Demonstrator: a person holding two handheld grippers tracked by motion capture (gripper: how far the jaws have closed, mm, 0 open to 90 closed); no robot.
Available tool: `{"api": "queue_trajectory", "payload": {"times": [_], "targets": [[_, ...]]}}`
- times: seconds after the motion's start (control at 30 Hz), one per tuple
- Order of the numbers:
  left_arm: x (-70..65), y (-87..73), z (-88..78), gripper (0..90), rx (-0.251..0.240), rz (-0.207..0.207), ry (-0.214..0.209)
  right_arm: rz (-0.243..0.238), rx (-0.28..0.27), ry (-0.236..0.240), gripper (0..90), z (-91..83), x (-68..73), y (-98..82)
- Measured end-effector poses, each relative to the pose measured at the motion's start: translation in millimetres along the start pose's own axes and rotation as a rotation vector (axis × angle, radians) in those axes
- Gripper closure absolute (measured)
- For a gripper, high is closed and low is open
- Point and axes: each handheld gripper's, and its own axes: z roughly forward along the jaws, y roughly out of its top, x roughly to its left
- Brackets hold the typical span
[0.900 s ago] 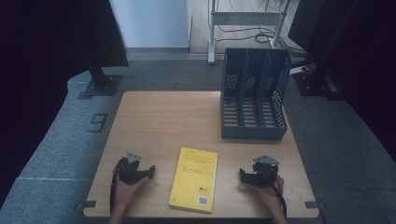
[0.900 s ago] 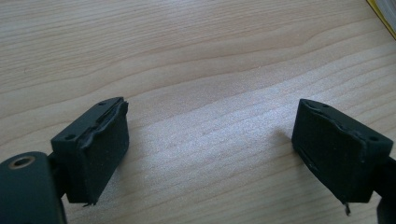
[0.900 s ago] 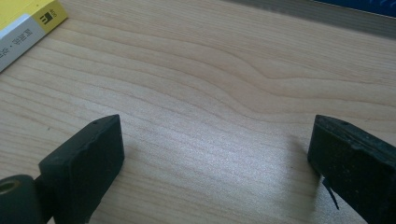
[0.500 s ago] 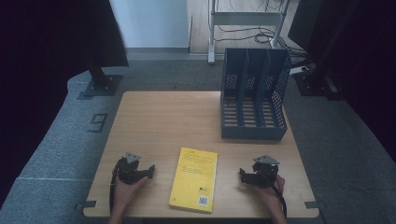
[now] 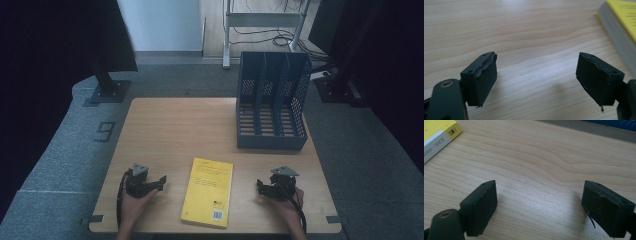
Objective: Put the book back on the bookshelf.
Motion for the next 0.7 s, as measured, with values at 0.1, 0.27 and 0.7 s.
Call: {"api": "queue_trajectory", "payload": {"times": [0.1, 0.27, 0.7], "targets": [[-5.7, 1.3, -0.3, 17.4, -0.002, 0.019, -0.009, 0.005, -0.006, 0.007, 13.0, -0.6, 1.3, 0.4], [-8.6, 1.1, 1.1, 17.6, 0.002, 0.021, -0.017, -0.003, -0.059, 0.051, 13.9, -6.9, 12.7, 6.6], [-16.5, 2.5, 2.9, 19.2, 0.005, 0.034, -0.052, -0.011, -0.100, 0.171, 15.4, -2.7, 46.4, 14.9]]}}
